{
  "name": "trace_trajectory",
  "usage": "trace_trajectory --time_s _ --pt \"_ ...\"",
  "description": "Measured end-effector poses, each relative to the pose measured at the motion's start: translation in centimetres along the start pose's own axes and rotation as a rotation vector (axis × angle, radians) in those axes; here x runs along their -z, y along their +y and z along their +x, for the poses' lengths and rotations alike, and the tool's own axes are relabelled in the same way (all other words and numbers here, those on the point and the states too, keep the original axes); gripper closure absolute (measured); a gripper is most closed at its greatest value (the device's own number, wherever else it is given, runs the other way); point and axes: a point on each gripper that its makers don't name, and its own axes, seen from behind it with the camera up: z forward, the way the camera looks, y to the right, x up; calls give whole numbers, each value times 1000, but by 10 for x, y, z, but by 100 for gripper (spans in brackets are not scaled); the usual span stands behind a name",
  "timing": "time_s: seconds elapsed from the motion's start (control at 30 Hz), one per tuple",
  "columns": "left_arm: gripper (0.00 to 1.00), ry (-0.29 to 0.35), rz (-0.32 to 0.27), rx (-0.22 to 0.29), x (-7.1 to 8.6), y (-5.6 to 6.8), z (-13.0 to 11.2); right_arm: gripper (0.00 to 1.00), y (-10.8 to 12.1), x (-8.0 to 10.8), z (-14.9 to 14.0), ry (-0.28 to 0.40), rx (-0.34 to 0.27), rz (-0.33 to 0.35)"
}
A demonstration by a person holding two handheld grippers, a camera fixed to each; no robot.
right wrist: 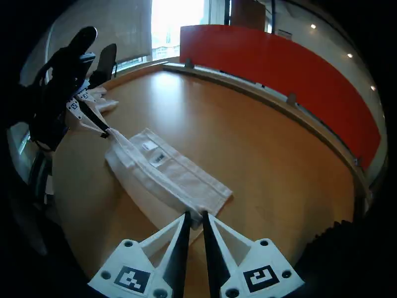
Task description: Fold towel
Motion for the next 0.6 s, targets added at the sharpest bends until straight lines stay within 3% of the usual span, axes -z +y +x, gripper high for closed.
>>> trace_trajectory --time_s 0.33,0.6 --pt "73 -17 29 3 -27 -12 -8 82 11 -26 -16 -36 -33 -15" --pt "73 -24 69 11 -47 -26 -12 76 15 -42 -25 -51 -70 -32"
